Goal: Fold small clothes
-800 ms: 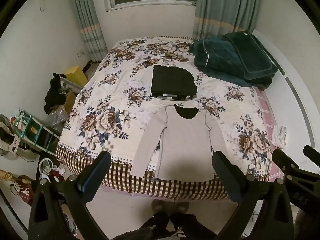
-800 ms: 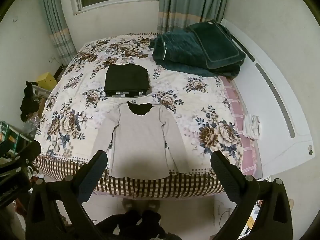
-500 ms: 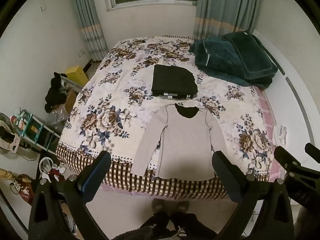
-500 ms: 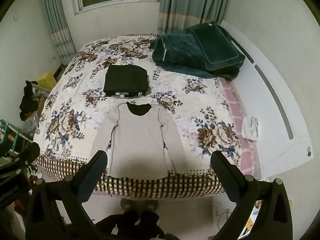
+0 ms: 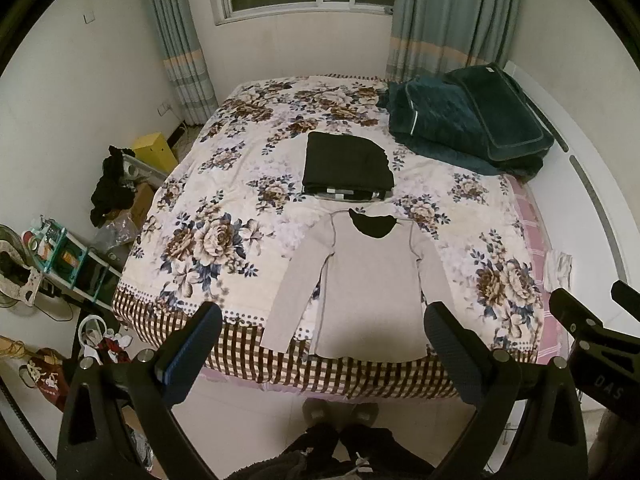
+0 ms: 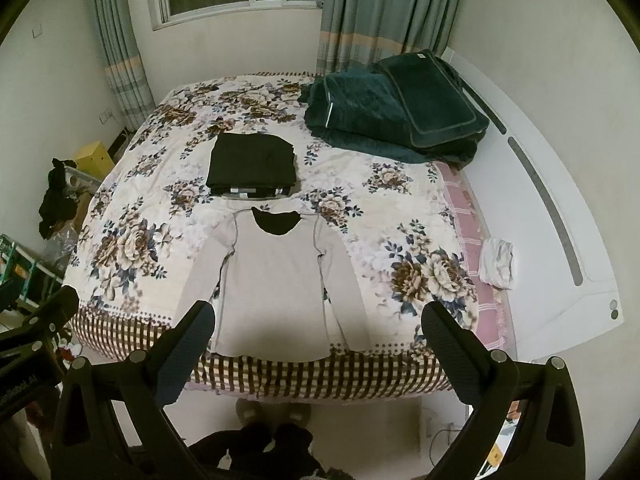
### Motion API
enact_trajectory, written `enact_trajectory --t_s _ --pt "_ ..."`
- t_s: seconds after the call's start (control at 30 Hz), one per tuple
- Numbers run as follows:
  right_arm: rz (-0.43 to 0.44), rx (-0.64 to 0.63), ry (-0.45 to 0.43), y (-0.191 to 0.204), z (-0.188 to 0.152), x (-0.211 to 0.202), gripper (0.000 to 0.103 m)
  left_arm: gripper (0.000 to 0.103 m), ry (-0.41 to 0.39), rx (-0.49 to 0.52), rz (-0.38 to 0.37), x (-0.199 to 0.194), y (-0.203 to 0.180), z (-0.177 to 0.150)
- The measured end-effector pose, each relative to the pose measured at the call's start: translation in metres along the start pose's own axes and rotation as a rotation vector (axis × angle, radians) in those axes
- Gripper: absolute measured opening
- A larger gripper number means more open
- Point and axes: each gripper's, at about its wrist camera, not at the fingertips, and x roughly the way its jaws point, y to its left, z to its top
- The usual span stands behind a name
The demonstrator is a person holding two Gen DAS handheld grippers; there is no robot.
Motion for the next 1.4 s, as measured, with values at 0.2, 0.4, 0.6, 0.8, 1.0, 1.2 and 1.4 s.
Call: enact_trajectory --t_s 0.2,0.4,0.6,0.8,1.0,1.2,1.4 --pt "-0.001 -0.002 -0.006 -0.004 0.002 -0.009 0.103 0.103 -0.008 0.001 0.000 -0.004 -0.001 0.003" --pt "-0.003 -0.003 -0.010 -0.008 0.001 -0.011 0.103 0.103 -0.010 0.001 0.003 -0.004 -0.005 0.004" --pt "-0.002 -0.004 -0.012 -0.018 0.007 -0.015 0.103 0.103 -0.015 0.002 0.004 -0.005 -0.007 0.005" --pt "-0.005 -0.004 -0.018 -0.016 0.005 -0.016 0.103 0.103 -0.015 0.004 0.004 -0.007 -0.010 0.007" --pt "-0.004 -0.006 -0.022 -0.015 0.004 -0.017 0.103 0.103 -0.018 0.001 0.005 -0.009 -0.013 0.008" --pt "-0.005 -0.006 -0.023 -0.014 0.001 -0.018 0.103 0.103 -0.021 0.002 0.003 -0.010 -0.012 0.007" --pt "-0.005 -0.006 -0.028 -0.013 0.000 -0.019 0.103 0.103 -0.024 0.003 0.002 -0.010 -0.012 0.004"
